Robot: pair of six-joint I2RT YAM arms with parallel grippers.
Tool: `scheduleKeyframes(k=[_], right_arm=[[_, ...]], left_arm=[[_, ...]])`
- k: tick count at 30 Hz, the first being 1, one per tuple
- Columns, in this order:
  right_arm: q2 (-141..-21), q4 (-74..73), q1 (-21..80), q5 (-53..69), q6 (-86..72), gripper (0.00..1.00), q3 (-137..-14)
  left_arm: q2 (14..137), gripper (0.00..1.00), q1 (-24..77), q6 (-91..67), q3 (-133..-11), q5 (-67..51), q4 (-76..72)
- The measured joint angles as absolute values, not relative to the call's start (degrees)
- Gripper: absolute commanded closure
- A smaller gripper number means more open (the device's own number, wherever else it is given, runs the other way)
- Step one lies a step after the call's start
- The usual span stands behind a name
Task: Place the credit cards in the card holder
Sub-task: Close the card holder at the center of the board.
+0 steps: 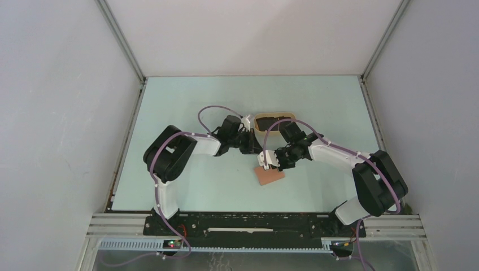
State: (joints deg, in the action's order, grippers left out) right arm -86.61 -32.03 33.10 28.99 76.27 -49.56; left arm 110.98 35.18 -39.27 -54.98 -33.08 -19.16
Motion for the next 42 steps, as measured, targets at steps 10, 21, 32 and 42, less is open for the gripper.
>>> scheduleKeyframes(k=[10, 21, 32, 42], right_arm=[[-86.61, -32.21, 33.10, 28.99, 76.25, 0.92, -49.56], [-86.61, -32.08, 33.56, 29.10, 75.68, 0.93, -49.56], [-86.61, -31.97, 34.98, 28.75, 74.54, 0.94, -49.56], [-86.78, -32.23, 35.29, 29.19, 73.01, 0.88, -49.82]], left_arm=[[110.02, 1.00, 35.40, -39.57, -52.69, -35.99, -25.12], [104.51, 1.00, 38.00, -38.57, -47.53, -35.57, -27.00], [100.42, 1.00, 40.34, -38.57, -43.18, -31.99, -26.41], [99.85, 1.00, 41.56, -38.57, -42.72, -29.89, -25.52]])
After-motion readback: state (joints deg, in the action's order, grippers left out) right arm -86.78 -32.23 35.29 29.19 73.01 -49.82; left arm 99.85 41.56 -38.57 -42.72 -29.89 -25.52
